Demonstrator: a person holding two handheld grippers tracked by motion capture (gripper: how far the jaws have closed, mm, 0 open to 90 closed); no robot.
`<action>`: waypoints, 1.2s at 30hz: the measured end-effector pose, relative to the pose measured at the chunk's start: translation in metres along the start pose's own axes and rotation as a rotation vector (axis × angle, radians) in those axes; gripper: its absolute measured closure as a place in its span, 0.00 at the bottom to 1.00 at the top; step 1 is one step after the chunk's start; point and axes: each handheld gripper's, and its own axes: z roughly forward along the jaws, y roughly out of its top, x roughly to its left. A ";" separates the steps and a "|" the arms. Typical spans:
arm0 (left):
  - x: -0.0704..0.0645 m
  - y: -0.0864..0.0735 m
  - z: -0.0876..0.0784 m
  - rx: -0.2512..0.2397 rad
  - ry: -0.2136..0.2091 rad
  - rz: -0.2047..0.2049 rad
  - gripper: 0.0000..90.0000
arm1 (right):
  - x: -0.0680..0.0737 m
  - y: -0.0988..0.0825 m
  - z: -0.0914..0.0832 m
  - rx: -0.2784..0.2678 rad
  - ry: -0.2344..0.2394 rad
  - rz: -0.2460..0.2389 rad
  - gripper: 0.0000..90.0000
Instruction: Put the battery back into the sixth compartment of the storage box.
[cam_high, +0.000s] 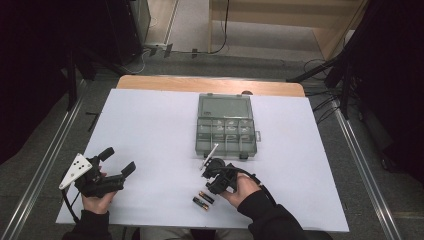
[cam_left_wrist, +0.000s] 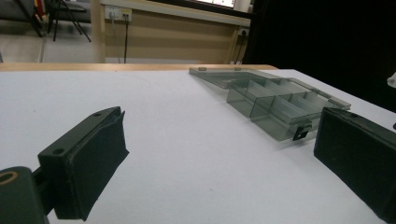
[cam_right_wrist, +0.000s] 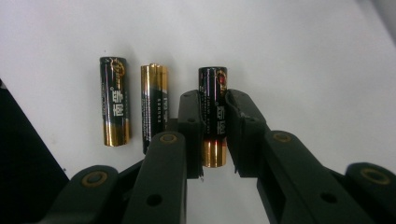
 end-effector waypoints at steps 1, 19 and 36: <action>0.000 0.000 0.000 0.000 -0.001 0.000 0.03 | -0.002 -0.001 -0.001 -0.013 0.008 0.006 0.86; 0.000 0.000 0.000 0.002 -0.003 -0.001 0.03 | -0.024 -0.002 -0.024 -0.215 0.016 0.100 0.86; 0.000 0.000 0.000 0.001 -0.003 0.001 0.03 | -0.054 0.010 -0.036 -0.381 0.035 0.272 0.86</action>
